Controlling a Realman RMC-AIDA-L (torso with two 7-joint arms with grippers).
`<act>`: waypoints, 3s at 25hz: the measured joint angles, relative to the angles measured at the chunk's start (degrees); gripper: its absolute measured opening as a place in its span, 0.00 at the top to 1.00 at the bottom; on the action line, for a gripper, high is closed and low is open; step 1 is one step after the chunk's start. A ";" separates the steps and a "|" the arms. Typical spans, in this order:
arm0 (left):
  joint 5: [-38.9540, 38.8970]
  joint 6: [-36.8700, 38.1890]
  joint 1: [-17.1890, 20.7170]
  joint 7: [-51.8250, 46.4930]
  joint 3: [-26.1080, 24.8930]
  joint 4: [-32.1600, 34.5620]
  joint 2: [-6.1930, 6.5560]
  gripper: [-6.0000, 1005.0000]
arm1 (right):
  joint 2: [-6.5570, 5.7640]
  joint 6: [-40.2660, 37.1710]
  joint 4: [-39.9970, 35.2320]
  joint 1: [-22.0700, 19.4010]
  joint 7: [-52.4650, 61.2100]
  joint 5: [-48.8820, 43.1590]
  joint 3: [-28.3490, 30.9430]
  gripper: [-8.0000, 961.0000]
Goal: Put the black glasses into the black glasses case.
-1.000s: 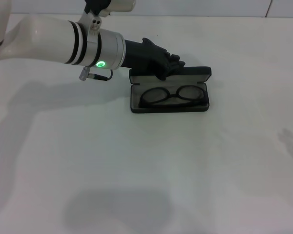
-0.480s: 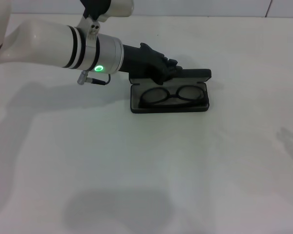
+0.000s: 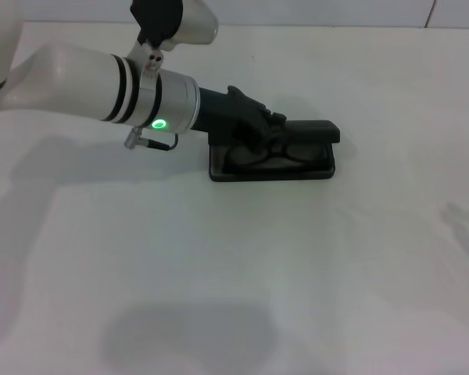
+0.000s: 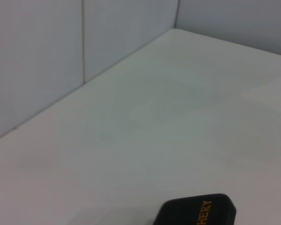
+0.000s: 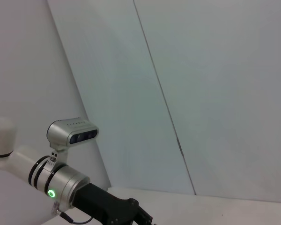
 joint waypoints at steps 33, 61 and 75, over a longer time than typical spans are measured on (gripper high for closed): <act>-7.36 13.55 14.35 -0.43 1.12 19.41 -0.17 0.82 | 0.00 -4.59 0.26 2.24 -2.16 0.02 0.29 0.79; -9.72 11.88 11.17 3.70 3.75 10.08 -0.08 0.81 | 0.00 -7.86 2.49 2.82 -2.15 0.38 0.49 0.76; -21.25 49.99 25.14 17.08 -10.70 17.50 3.56 0.72 | 0.08 -10.15 -0.01 10.65 -1.59 4.08 -11.42 0.75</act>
